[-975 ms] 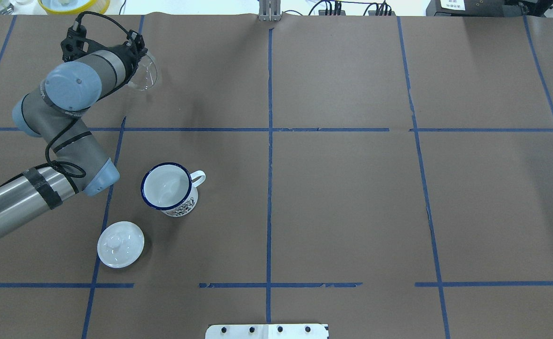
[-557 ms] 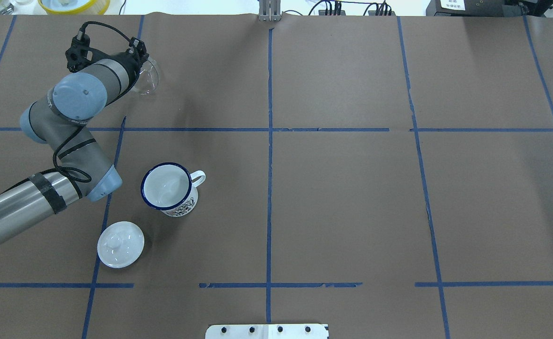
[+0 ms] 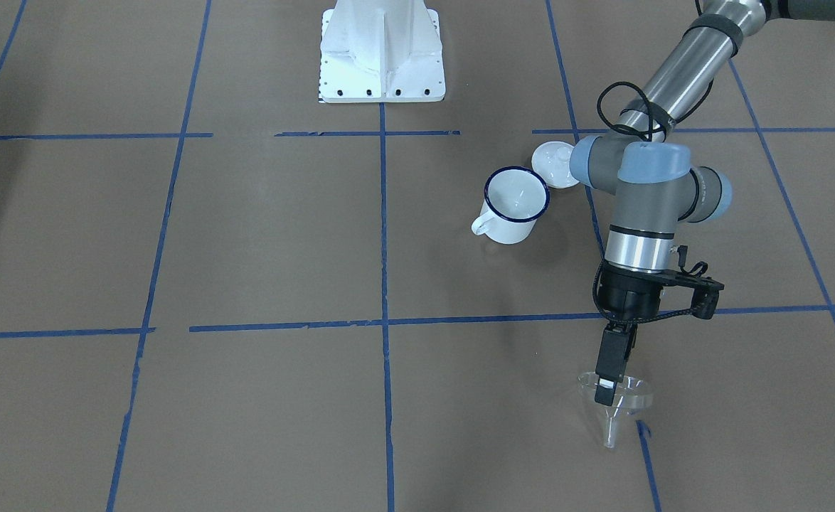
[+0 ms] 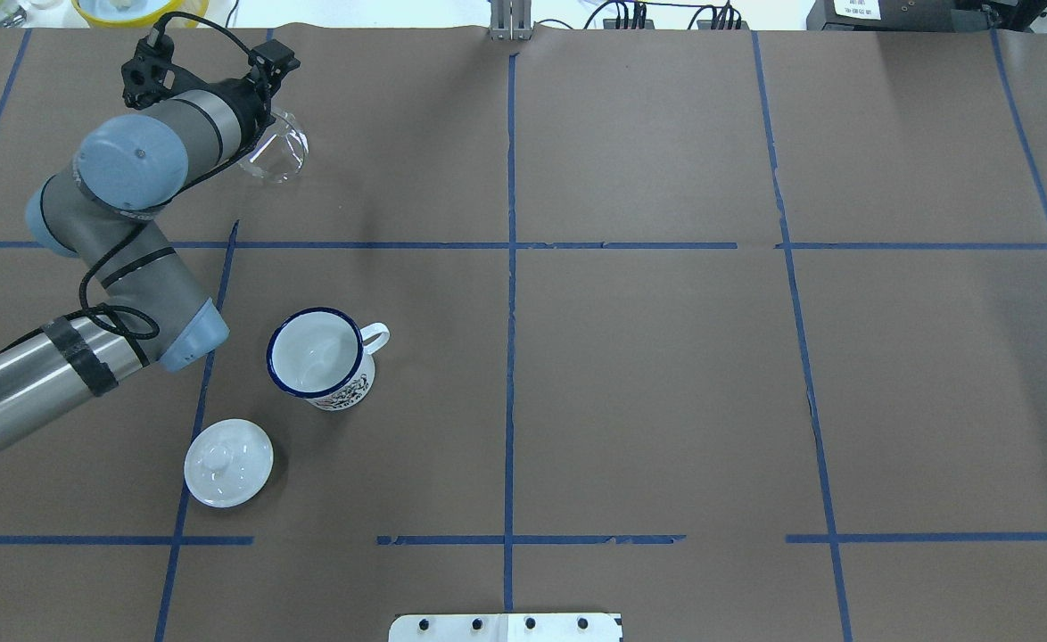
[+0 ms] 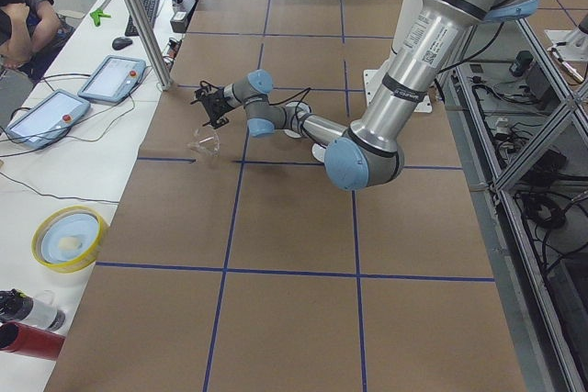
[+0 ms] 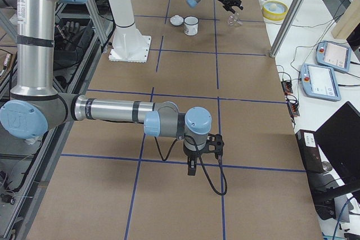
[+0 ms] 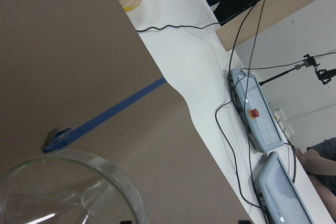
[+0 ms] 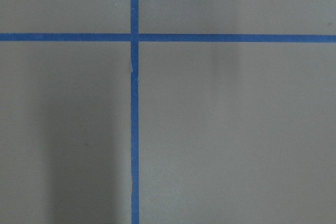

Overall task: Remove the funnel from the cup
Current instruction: 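Set the funnel down on the table farther from the robot, release, then move the left gripper to the white lid near the robot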

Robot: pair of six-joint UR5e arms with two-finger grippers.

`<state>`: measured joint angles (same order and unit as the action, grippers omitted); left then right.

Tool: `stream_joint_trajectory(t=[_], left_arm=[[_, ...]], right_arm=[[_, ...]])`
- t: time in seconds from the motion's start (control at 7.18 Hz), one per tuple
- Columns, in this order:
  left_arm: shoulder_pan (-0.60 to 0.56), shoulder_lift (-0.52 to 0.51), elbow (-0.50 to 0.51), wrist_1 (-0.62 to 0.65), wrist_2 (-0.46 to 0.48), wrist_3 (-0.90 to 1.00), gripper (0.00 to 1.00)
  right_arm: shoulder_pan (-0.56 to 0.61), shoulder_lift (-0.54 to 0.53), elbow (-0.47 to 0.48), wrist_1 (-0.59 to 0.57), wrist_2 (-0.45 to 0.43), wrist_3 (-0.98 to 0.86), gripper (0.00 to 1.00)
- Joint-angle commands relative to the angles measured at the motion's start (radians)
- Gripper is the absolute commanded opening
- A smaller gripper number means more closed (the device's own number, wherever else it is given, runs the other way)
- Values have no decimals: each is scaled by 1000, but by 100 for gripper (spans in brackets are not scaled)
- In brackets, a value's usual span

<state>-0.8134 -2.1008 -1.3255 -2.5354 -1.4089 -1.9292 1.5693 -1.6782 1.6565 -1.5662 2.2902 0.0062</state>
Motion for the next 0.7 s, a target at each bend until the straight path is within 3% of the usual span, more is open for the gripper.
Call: stream_joint_trajectory(t=[0.0,0.28,0.56], left_arm=[[-38,126,-258,125,-211,202,100],[-43,397,-616,303,-343,413,100],[-50,676,-827,339,-483,545,100]], right_arm=[[0,0,0,0,0,0,100],[0,0,0,0,0,0,100],[0,0,0,0,0,0,100]])
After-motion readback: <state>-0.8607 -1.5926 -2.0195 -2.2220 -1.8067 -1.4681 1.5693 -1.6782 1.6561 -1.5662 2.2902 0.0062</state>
